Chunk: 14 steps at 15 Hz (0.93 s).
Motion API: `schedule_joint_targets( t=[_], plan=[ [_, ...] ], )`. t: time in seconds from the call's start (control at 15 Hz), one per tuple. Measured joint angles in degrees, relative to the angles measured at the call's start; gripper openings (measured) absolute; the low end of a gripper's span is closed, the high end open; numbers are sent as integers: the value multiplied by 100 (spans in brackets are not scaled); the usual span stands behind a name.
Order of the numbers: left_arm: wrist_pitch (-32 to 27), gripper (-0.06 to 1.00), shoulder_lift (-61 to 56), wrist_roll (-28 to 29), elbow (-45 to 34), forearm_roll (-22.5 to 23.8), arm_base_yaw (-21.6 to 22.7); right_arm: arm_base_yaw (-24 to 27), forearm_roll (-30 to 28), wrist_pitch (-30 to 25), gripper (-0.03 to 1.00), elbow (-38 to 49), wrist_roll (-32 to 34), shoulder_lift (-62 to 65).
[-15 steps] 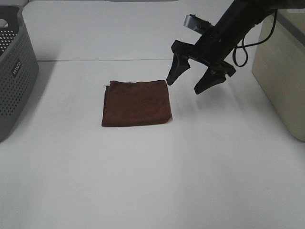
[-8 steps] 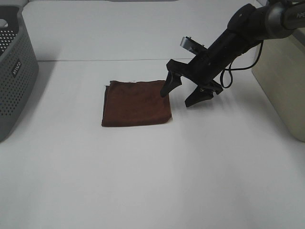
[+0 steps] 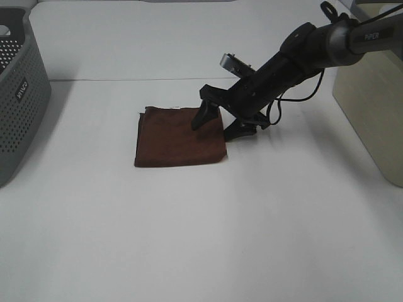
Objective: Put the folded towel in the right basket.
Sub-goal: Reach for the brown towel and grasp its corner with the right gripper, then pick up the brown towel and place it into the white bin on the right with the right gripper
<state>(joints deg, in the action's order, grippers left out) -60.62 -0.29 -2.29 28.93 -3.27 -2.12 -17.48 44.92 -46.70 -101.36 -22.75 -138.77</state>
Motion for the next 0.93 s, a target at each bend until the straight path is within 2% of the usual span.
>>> schedule_joint_targets(
  t=[0.07, 0.2, 0.4, 0.47, 0.67, 0.93],
  plan=[
    [0, 88, 0, 0, 0, 0, 0, -115, 11, 126, 71, -6, -11, -23],
    [0, 88, 0, 0, 0, 0, 0, -275, 23, 401, 51, -11, -17, -80],
    [0, 88, 0, 0, 0, 0, 0, -321, -29, 470, 5, 0, -17, -155],
    [0, 88, 0, 0, 0, 0, 0, -321, -29, 470, 1, 0, -17, -160],
    [0, 88, 0, 0, 0, 0, 0, -321, -321, 252, 1, -143, 80, -11],
    [0, 88, 0, 0, 0, 0, 0, -321, -1713, -407, 1, -533, 940, 882]
  ],
)
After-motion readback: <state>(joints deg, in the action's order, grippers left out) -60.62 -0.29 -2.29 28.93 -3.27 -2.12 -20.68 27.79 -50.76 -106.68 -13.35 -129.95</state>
